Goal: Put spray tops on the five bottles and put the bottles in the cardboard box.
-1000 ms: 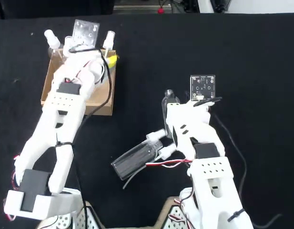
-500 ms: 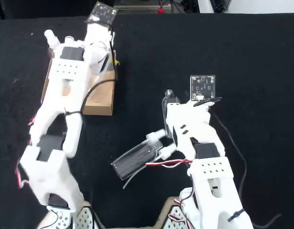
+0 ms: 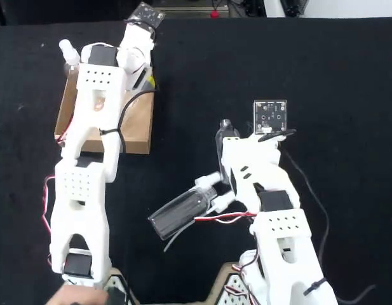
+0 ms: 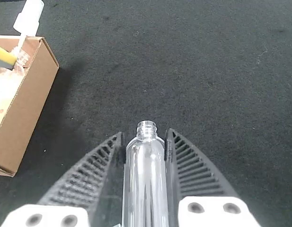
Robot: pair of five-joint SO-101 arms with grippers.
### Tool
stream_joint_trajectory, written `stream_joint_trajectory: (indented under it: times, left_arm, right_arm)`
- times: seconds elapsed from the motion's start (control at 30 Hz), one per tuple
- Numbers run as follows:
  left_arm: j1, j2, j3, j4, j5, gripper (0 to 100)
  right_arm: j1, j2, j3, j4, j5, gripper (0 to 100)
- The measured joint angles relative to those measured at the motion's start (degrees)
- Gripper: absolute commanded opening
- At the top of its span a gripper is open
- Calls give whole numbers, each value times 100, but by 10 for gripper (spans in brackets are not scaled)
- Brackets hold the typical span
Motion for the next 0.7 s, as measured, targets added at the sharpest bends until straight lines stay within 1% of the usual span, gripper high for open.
stream_joint_trajectory:
  times: [0.13,0.23,0.4,0.57,0.7]
  left_arm:
    - [-132,492,-791,176,-18,247]
    - [-202,738,-1160,193,-53,247]
    - [-202,923,-1275,193,-273,248]
    - [-202,941,-1284,193,-273,297]
    - [-202,941,-1301,193,-273,296]
  right_arm:
    - [0,0,0,0,0,141]
    - [0,0,0,0,0,141]
    - [0,0,0,0,0,141]
    - [0,0,0,0,0,141]
    - [0,0,0,0,0,141]
